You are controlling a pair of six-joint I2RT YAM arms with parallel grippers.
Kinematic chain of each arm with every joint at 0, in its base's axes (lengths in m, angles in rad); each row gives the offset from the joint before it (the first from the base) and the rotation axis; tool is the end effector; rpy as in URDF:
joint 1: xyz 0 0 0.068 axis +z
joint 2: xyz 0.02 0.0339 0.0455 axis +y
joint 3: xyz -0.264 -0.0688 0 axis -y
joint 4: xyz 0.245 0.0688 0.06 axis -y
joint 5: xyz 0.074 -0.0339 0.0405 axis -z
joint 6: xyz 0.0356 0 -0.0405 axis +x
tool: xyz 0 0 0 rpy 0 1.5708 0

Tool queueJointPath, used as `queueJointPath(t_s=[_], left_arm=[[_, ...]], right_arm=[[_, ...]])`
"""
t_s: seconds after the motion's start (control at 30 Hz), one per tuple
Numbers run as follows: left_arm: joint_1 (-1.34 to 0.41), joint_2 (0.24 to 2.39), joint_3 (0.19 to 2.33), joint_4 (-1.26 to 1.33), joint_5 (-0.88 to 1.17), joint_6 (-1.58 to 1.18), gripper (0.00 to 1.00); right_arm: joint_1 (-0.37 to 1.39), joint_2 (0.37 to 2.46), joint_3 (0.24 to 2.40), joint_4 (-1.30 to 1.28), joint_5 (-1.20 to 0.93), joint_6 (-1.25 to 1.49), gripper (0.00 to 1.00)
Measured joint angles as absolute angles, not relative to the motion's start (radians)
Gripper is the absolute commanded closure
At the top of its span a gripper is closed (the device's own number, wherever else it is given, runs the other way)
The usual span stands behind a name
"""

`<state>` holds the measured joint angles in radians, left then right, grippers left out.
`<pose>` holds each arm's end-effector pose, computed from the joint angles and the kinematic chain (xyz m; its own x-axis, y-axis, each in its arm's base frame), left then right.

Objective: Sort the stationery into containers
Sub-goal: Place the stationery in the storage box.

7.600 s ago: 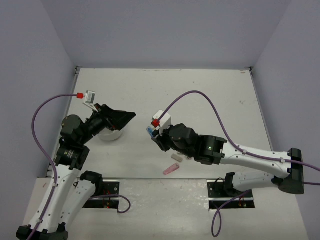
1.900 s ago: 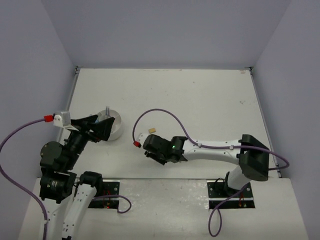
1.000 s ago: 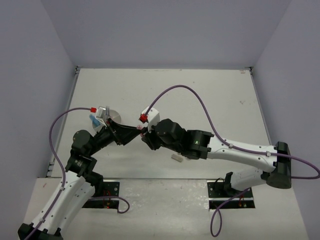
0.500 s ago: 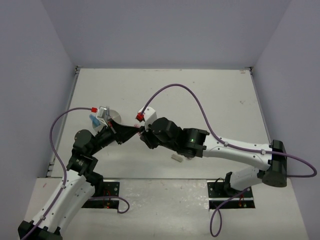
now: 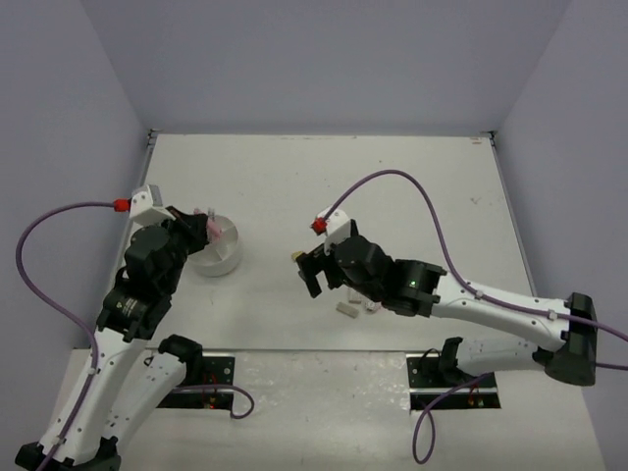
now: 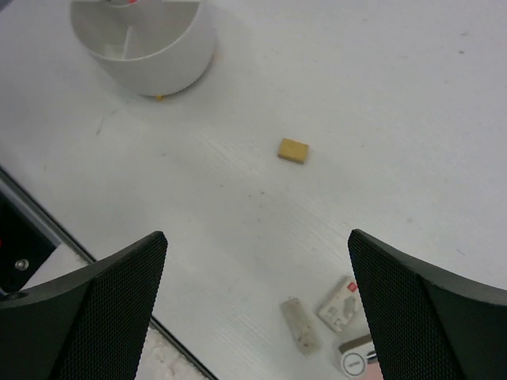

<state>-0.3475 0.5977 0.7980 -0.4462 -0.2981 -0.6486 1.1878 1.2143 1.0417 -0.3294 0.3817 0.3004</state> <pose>0.1302 -0.0360 0.3433 -0.2173 -0.5355 -0.8161 -0.0923 0.8436 -0.5289 0.1145 0.2486 0.3264 -0.3904 -0.2341 -0.8904 -0.6525 0.7527 0.0882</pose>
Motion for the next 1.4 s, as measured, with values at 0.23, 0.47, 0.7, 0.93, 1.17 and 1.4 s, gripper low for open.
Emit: queueJointPath(t_s=[0.23, 0.47, 0.7, 0.93, 1.17, 1.4], left_arm=[[-0.226, 0.750, 0.835, -0.539, -0.551, -0.588, 1.00], [-0.040, 0.859, 0.839, -0.455, -0.548, -0.494, 1.00], [-0.032, 0.988, 0.854, -0.380, -0.429, -0.411, 1.00], [-0.031, 0.964, 0.820, -0.235, -0.361, -0.334, 1.00], [-0.031, 0.967, 0.787, -0.188, -0.331, -0.300, 1.00], [-0.031, 0.988, 0.779, -0.177, -0.328, -0.290, 1.00]], right_arm=[[1.033, 0.907, 0.817, -0.246, 0.374, 0.304, 0.01], [1.005, 0.785, 0.703, -0.215, 0.352, 0.287, 0.01], [1.003, 0.764, 0.682, -0.195, 0.347, 0.276, 0.01], [1.003, 0.692, 0.643, -0.186, 0.348, 0.275, 0.01], [1.002, 0.617, 0.630, -0.185, 0.349, 0.275, 0.01], [1.002, 0.608, 0.628, -0.178, 0.349, 0.275, 0.01]])
